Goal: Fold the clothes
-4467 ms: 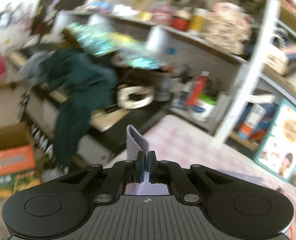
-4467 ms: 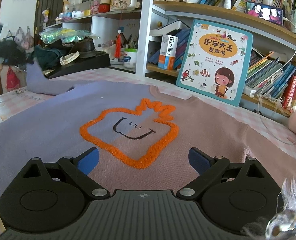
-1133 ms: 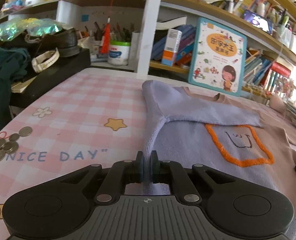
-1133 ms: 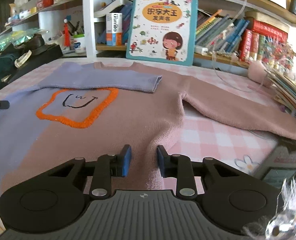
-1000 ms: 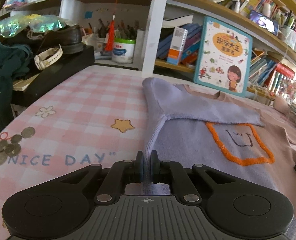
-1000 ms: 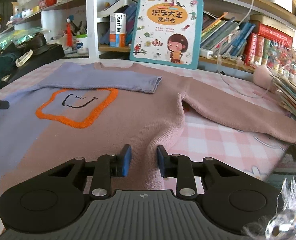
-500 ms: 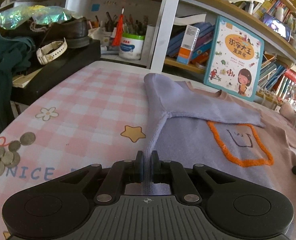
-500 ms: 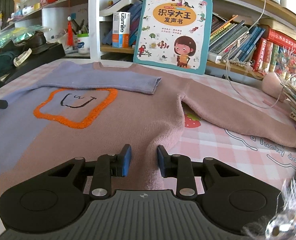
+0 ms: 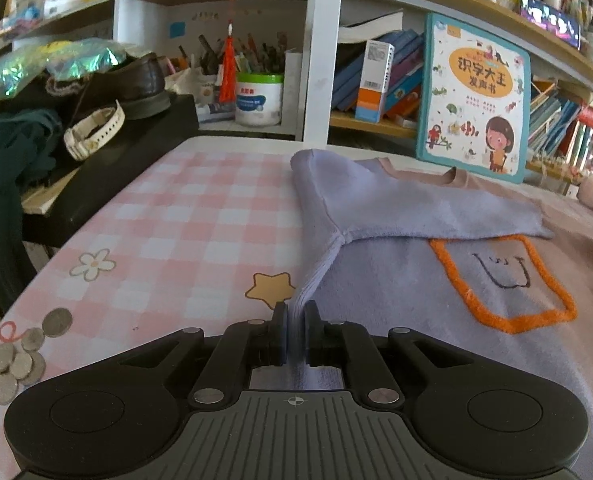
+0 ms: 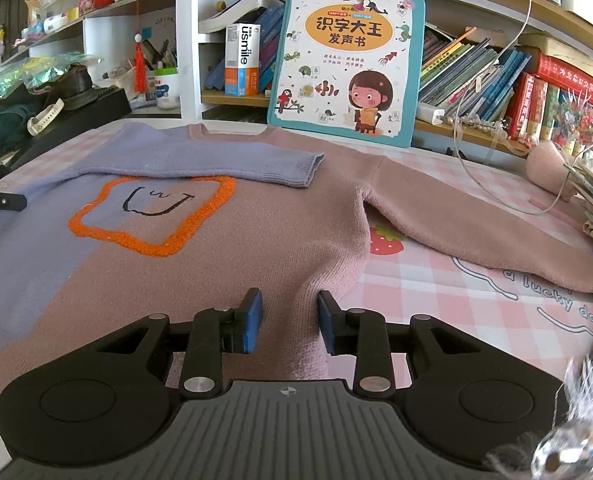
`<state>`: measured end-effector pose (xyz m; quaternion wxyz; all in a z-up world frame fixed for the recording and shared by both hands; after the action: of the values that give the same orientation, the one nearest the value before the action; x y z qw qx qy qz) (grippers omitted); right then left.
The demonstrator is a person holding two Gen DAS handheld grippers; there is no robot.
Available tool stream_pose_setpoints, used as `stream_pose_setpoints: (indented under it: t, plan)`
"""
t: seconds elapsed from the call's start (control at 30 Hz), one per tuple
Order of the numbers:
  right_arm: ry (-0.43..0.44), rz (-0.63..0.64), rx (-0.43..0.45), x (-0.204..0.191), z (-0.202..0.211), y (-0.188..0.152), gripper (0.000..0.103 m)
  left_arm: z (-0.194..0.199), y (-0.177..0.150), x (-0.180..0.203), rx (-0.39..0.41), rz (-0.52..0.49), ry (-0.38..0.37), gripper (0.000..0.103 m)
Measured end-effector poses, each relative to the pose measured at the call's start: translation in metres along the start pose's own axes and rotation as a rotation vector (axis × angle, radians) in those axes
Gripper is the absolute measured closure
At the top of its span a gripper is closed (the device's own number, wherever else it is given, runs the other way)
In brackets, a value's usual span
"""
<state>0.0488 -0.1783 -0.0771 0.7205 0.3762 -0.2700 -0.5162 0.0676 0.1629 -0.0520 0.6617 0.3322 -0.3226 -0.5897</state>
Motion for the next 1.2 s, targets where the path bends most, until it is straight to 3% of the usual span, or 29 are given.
stream_pose_setpoints:
  t: [0.1, 0.23, 0.3, 0.37, 0.5, 0.7, 0.93, 1.07, 1.2]
  plan:
    - [-0.009, -0.012, -0.001, 0.002, 0.000, 0.000, 0.068, 0.011, 0.002, 0.005, 0.062, -0.036, 0.031, 0.089]
    - [-0.020, -0.031, -0.004, 0.006, -0.001, 0.000, 0.061, 0.037, 0.006, 0.025, 0.204, -0.115, 0.062, 0.084]
    - [-0.032, -0.030, -0.004, 0.006, 0.000, 0.000, 0.056, 0.052, 0.010, 0.038, 0.276, -0.125, 0.032, 0.062]
    - [-0.045, -0.028, -0.004, 0.007, 0.000, 0.000, 0.052, 0.066, 0.013, 0.052, 0.339, -0.125, -0.027, 0.051]
    - [-0.065, -0.037, -0.007, 0.009, -0.001, -0.001, 0.042, 0.078, 0.012, 0.080, 0.396, -0.153, -0.139, 0.045]
    - [-0.082, -0.039, -0.011, 0.010, -0.001, -0.001, 0.029, 0.064, 0.005, 0.094, 0.371, -0.220, -0.128, 0.041]
    - [-0.100, -0.043, -0.015, 0.012, -0.002, -0.002, 0.022, 0.053, -0.003, 0.090, 0.276, -0.208, -0.148, 0.024]
    - [-0.107, -0.041, -0.011, 0.011, -0.001, -0.001, 0.020, 0.042, -0.006, 0.095, 0.211, -0.241, -0.098, 0.022]
    - [-0.087, -0.057, 0.029, 0.014, 0.005, 0.000, 0.020, 0.042, -0.008, 0.098, 0.206, -0.264, -0.097, 0.015]
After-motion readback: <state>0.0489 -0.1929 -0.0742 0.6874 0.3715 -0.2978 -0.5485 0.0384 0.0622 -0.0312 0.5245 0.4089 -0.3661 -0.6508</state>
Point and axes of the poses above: each gripper's, at about its wrist camera, not at the fingertips, and z roughly against the way its jaws point, x to its right, y to its top, the point moved 6 cm from there along -z, roughly the way its jaws point, and after that the axes turned 2 degrees about y, right-handed, at the moved point
